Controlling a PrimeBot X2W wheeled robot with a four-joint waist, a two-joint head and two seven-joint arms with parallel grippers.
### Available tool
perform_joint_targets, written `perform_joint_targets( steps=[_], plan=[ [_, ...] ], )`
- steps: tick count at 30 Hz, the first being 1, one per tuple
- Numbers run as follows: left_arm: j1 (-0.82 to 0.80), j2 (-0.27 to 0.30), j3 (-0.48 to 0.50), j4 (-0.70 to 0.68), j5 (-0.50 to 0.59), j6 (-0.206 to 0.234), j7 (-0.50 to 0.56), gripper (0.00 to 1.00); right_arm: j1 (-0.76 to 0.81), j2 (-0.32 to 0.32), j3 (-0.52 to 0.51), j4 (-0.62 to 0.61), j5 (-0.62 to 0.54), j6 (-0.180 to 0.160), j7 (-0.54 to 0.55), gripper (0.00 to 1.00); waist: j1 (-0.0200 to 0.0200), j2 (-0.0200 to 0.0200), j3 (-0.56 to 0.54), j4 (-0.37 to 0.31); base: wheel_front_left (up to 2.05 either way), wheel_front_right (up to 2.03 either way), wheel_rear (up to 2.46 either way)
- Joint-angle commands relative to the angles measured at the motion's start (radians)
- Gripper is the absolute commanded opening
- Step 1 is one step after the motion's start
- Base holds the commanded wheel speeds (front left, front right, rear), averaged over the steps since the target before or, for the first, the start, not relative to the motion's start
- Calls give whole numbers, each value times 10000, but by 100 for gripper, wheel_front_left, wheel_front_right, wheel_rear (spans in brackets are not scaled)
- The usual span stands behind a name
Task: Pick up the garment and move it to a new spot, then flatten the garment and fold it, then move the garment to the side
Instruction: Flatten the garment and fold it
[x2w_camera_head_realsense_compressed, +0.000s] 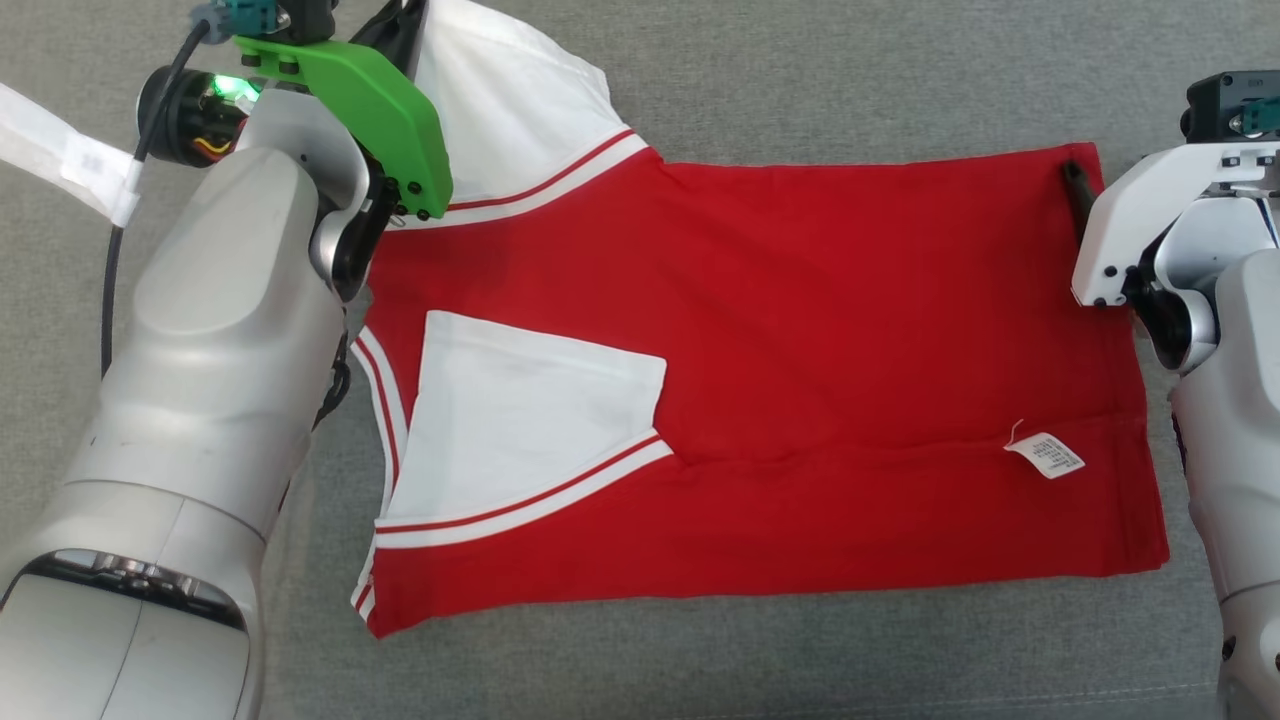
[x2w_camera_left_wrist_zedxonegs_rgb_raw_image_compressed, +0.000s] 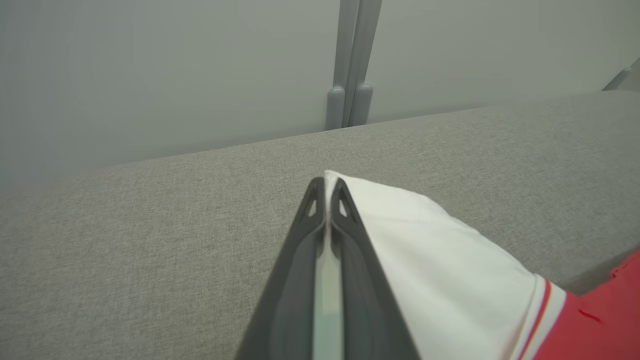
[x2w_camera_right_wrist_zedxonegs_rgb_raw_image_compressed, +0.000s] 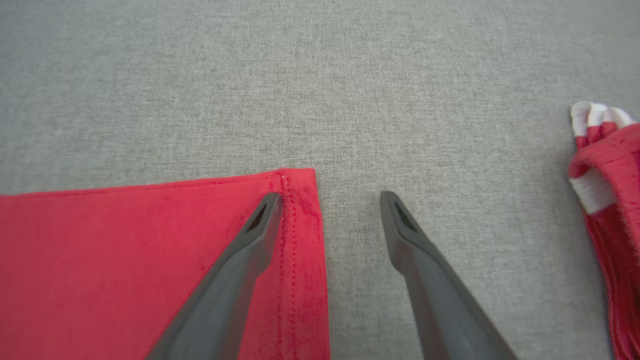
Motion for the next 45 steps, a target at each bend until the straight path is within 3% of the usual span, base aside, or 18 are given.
perform_joint_targets(
  steps=[1, 3, 5, 6, 8, 12, 19, 27, 35, 40, 45],
  plan=[
    [208, 142, -102, -125, -145, -8, -9, 0, -201, -1, -20, 252, 16, -9, -69, 100, 0, 0, 68, 193, 0, 0, 0],
    [328, 190, -258, -340, -259, -9, -23, 0, -370, -26, 75, 666, -11, -9, -57, 100, 0, 0, 77, 232, 0, 0, 0],
    [447, 229, -371, -471, -348, -9, -47, 0, -545, -30, 151, 1063, -11, -9, 50, 78, 0, 0, 72, 245, 0, 0, 0],
    [512, 237, -404, -520, -367, -10, -64, 0, -617, -35, 174, 1284, -26, -9, 125, 33, 0, 0, 62, 246, 0, 0, 0],
    [612, 202, -444, -615, -383, 16, -65, 0, -745, -55, 194, 1552, -88, -15, 55, 0, 0, 0, 34, 235, 0, 0, 0],
    [900, -25, -534, -998, -315, 474, 24, 0, -980, 3, 233, 1858, -158, -16, -418, 0, 0, 0, -165, 156, 0, 0, 0],
    [1842, 172, -606, -2322, -320, 1022, -70, 0, -731, 142, 752, 1722, 291, -13, -1709, 0, 0, 0, -810, 87, 0, 0, 0],
    [4099, 1061, -397, -5040, -727, 1643, 112, 0, 1508, -303, 1656, 239, 1499, -13, -2799, 0, 0, 0, -1882, 144, 0, 0, 0],
    [7269, 2086, -51, -8103, -1293, 2747, 324, 0, 4004, -429, 1650, -1955, 1781, -13, -2999, 0, 0, 0, -2704, 121, 0, 0, 0],
    [8838, 2374, 48, -9340, -1597, 3341, 442, 0, 5247, -92, 1045, -3057, 1546, -12, -2701, 0, 0, 0, -2941, 147, 0, 0, 0],
    [9895, 2311, 2, -9967, -1829, 3730, 353, 0, 6077, 227, 514, -3824, 1377, -13, -2250, 0, 0, 0, -2989, 146, 0, 0, 0]
  ],
)
